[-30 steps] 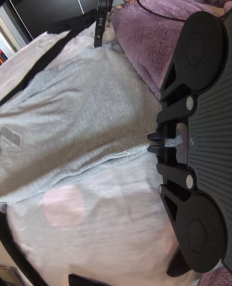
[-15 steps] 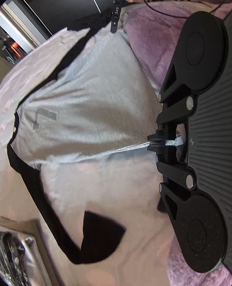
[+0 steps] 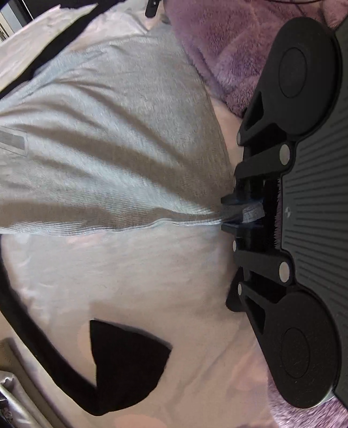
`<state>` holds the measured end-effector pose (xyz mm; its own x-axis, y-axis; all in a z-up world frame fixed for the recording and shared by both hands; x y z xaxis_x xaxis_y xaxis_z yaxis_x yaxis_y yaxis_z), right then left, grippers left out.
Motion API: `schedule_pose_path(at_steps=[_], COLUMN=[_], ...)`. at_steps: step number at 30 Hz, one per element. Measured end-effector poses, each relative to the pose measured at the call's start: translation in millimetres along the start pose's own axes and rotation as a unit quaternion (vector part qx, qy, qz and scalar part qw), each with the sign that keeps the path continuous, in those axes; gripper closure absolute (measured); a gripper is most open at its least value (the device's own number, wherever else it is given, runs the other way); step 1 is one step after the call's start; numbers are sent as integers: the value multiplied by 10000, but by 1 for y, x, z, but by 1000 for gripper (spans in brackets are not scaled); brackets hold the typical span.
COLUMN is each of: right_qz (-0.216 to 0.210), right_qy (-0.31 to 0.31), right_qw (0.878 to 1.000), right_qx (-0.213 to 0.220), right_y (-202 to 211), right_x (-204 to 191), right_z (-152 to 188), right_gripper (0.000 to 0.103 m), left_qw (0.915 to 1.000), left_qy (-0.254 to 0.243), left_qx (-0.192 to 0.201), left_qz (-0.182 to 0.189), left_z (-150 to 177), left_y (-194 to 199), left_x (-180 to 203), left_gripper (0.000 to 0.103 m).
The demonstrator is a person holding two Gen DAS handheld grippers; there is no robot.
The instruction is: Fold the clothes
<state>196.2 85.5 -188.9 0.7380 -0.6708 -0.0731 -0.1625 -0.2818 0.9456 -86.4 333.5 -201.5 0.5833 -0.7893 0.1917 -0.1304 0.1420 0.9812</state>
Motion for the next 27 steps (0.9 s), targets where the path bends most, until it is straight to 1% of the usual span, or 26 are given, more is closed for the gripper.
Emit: schedule_pose_path(at_steps=[1, 3, 5, 6, 8, 10, 13, 16, 18, 21, 23, 25, 27], right_qz=[-76, -49, 28, 55, 80, 73, 165, 137, 42, -111, -209, -305, -453], right_qy=[-35, -19, 44, 60, 39, 21, 64, 145, 138, 75, 66, 76, 84], right_qw=[9999, 9996, 9985, 9977, 9955, 9928, 9890, 9846, 9829, 9824, 9821, 9820, 9823], right_qx=[80, 293, 550, 680, 949, 1195, 1465, 1738, 1835, 1862, 1870, 1863, 1813], right_y=[3, 8, 10, 11, 10, 8, -2, -14, -25, -46, -62, -78, -95], right_x=[0, 3, 8, 10, 17, 23, 29, 30, 29, 24, 20, 15, 10], right_z=[-3, -15, -32, -42, -64, -88, -121, -157, -179, -209, -226, -241, -250], right_gripper=[97, 96, 93, 93, 93, 93, 93, 93, 93, 91, 81, 75, 74], left_qw=[10000, 9995, 9977, 9958, 9908, 9839, 9737, 9652, 9621, 9626, 9636, 9645, 9642], left_qy=[-16, -44, -105, -125, -117, -68, 14, 12, -3, -119, -189, -229, -233], left_qx=[76, 301, 649, 859, 1252, 1663, 2104, 2434, 2569, 2548, 2494, 2483, 2524], left_qz=[36, 0, -147, -278, -493, -654, -879, -956, -913, -916, -944, -869, -775], left_z=[-5, -19, -37, -49, -72, -97, -134, -177, -202, -235, -254, -270, -278], left_y=[6, 19, 33, 41, 54, 65, 75, 73, 65, 45, 29, 16, 8], left_x=[-4, -15, -27, -34, -49, -62, -79, -89, -92, -94, -96, -96, -94], left_gripper=[86, 85, 85, 85, 85, 85, 85, 85, 85, 85, 85, 85, 85])
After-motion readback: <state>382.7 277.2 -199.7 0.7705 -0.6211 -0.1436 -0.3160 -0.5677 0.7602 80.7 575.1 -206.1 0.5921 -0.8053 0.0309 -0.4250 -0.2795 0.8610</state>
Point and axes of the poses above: each gripper's, at about its wrist camera, not at the fingertips, and y roughly against the way its jaws point, x to its right, z to its underside, the point moved 8 cm from there along -y, roughly the way its jaws point, and after that the axes turned 3 degrees about -y, right-handed, at the moved point
